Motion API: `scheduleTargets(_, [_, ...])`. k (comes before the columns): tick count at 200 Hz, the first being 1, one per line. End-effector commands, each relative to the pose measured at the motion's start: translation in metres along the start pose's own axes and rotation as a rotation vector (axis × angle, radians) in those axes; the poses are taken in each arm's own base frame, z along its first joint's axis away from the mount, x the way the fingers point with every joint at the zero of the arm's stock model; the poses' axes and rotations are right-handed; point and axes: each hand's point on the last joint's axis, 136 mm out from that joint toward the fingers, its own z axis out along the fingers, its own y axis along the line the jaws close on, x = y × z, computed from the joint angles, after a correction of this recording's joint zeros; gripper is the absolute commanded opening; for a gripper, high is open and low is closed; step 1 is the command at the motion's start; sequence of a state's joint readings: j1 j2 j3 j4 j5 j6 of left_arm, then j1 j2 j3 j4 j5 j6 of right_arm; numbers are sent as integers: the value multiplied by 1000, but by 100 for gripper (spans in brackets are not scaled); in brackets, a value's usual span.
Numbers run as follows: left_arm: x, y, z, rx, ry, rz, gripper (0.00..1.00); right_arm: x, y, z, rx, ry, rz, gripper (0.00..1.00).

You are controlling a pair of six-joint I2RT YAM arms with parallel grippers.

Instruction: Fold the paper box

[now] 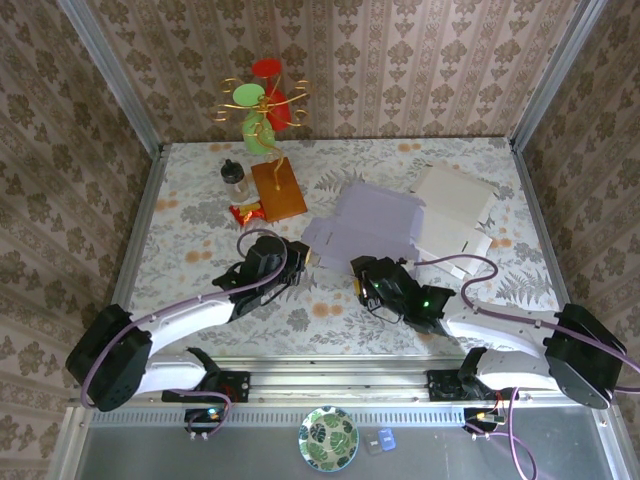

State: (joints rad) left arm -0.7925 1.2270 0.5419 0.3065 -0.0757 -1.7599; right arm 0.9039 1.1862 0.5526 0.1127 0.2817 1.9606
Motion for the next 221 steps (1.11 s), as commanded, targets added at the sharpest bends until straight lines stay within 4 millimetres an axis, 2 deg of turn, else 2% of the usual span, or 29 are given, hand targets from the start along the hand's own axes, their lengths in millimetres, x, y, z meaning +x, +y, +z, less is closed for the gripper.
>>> scheduleTargets(1, [1, -4, -6, 3, -11, -21, 0, -11, 17, -5, -54, -67, -4, 42])
scheduleTargets(43, [4, -4, -9, 6, -8, -25, 0, -17, 31, -10, -84, -86, -7, 31])
scheduleTargets(107, [11, -1, -12, 2, -2, -27, 0, -26, 41, -14, -102, -118, 14, 20])
scheduleTargets(134, [15, 0, -14, 2, 4, -23, 0, -29, 49, -15, -113, -130, 28, 11])
scheduleTargets(152, [17, 0, -15, -2, 7, -20, 0, -29, 56, -17, -115, -133, 34, 0])
scheduleTargets(163, [17, 2, -17, -8, 11, -11, 0, -29, 61, -19, -110, -129, 32, 0])
scheduleTargets(169, [18, 2, -19, -13, 13, -5, 9, -29, 65, -20, -111, -128, 30, 0])
scheduleTargets(183, [18, 4, -25, -37, 16, 15, 40, -29, 76, -22, -116, -122, 16, 0])
scheduleTargets(192, [17, 3, -29, -47, 16, 36, 53, -30, 82, -24, -116, -118, 5, 0])
scheduleTargets(204, [16, 1, -36, -58, 14, 71, 66, -31, 93, -27, -120, -115, -8, 0])
scheduleTargets(221, [11, -3, -50, -70, 1, 135, 78, -33, 108, -32, -129, -104, -30, 0])
